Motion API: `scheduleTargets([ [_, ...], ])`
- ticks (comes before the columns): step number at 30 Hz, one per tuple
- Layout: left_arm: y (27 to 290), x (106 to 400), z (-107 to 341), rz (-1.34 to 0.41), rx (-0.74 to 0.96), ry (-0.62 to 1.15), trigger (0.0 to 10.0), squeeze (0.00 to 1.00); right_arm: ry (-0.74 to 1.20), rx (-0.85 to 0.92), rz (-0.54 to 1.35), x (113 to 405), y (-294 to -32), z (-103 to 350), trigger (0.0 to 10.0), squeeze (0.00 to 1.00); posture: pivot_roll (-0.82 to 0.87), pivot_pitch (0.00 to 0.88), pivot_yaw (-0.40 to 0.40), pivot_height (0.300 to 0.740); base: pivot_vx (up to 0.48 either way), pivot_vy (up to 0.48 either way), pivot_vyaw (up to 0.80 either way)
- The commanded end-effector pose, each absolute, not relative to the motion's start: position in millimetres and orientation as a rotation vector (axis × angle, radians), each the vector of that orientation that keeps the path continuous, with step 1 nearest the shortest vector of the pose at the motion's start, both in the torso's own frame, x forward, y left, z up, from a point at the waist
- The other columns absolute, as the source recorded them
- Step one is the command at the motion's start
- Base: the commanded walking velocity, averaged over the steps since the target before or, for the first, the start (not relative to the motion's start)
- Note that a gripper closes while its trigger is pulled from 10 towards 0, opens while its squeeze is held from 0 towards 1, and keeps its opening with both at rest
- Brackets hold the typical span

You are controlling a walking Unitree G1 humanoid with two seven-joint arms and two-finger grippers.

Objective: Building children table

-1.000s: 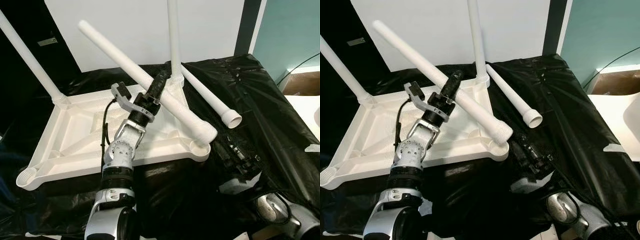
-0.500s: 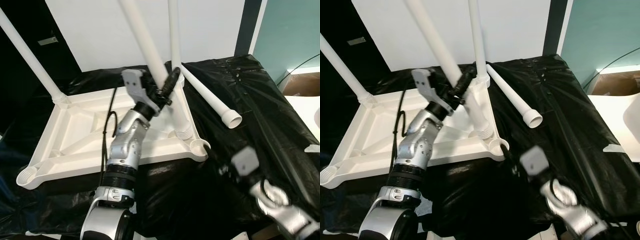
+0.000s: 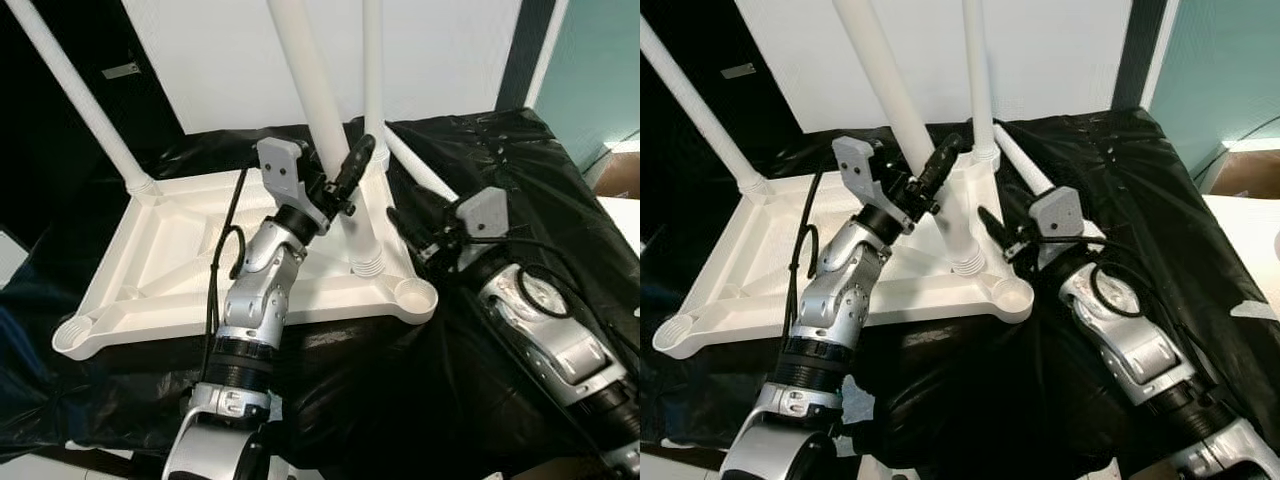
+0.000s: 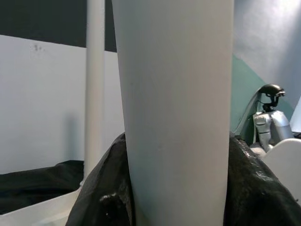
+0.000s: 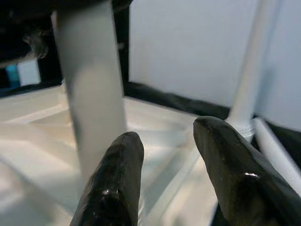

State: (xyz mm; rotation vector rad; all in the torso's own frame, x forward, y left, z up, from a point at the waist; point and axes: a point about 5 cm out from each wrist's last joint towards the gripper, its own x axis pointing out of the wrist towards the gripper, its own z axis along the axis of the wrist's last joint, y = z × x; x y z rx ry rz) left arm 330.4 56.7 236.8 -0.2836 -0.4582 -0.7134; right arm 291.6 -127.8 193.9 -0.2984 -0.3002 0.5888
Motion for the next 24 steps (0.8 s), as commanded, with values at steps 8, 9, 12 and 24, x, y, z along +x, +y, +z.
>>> scheduleTargets([
  [8, 56.3, 324.2, 235.4, -0.718, -0.247, -0.463, 0.0, 0.0, -0.222, -0.26, 0.699, 284.3, -111.1, 189.7, 10.0, 1.0, -0.07, 0.0, 0.094, 0.74, 0.0, 0.0, 0.0],
  [9, 55.0, 323.8, 234.8, -0.723, -0.237, -0.46, 0.0, 0.0, -0.225, -0.259, 0.73, 281.8, -108.3, 192.2, 10.0, 1.0, -0.07, 0.0, 0.096, 0.74, 0.0, 0.0, 0.0],
  [12, 54.1, 323.4, 234.4, -0.727, -0.231, -0.459, 0.0, 0.0, -0.227, -0.258, 0.751, 280.0, -106.6, 193.8, 10.0, 1.0, -0.08, 0.0, 0.097, 0.74, 0.0, 0.0, 0.0],
  [24, 35.2, 312.1, 241.7, -0.844, -0.265, -0.466, 0.0, 0.0, -0.184, -0.353, 0.785, 306.2, -102.0, 181.2, 10.0, 0.0, -0.08, 0.0, 0.102, 0.74, 0.0, 0.0, 0.0],
])
